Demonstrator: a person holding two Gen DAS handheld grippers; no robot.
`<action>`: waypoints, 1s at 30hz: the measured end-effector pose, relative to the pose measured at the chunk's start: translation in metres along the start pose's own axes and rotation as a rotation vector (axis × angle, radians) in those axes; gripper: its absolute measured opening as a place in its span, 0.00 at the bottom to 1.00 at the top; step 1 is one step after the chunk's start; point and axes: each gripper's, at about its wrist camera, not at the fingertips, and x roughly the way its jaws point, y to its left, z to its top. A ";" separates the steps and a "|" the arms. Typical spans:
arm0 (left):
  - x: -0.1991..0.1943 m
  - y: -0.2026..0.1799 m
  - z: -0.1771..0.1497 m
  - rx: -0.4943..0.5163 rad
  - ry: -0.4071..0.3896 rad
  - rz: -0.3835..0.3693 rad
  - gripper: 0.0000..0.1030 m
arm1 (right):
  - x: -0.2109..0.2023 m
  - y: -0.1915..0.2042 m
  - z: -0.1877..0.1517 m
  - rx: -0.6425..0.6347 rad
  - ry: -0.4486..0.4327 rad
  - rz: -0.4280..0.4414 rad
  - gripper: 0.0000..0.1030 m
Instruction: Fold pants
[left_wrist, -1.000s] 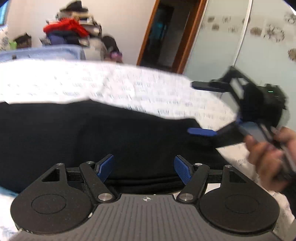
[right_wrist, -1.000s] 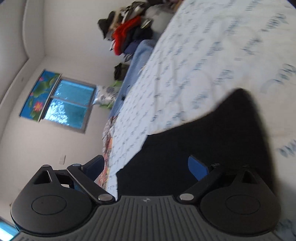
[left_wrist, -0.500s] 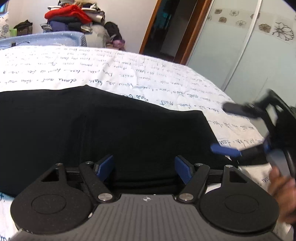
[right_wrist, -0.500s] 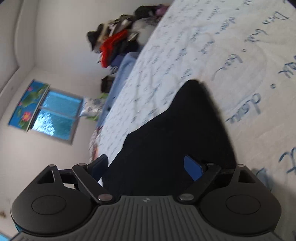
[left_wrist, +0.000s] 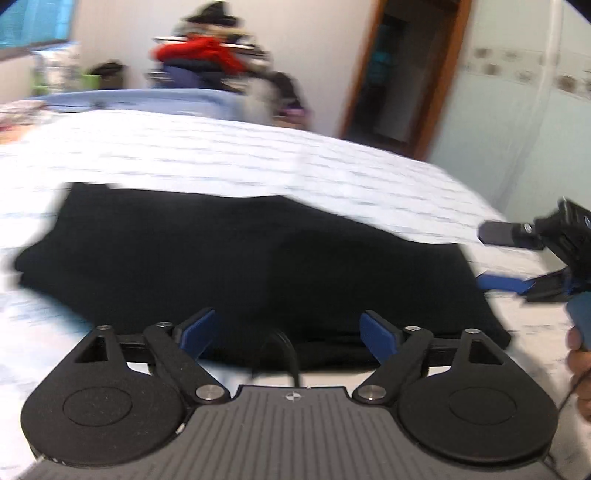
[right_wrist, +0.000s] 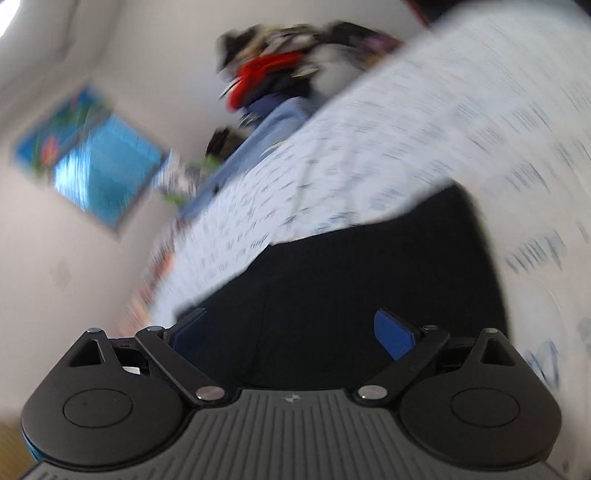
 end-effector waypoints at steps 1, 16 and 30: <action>-0.005 0.014 0.000 -0.017 0.010 0.059 0.85 | 0.009 0.020 -0.003 -0.108 0.009 -0.032 0.94; -0.114 0.199 0.003 -0.449 -0.109 0.496 0.85 | 0.159 0.235 -0.180 -1.430 0.006 -0.124 0.93; -0.081 0.213 -0.015 -0.482 -0.040 0.448 0.85 | 0.245 0.266 -0.180 -1.455 0.083 -0.129 0.93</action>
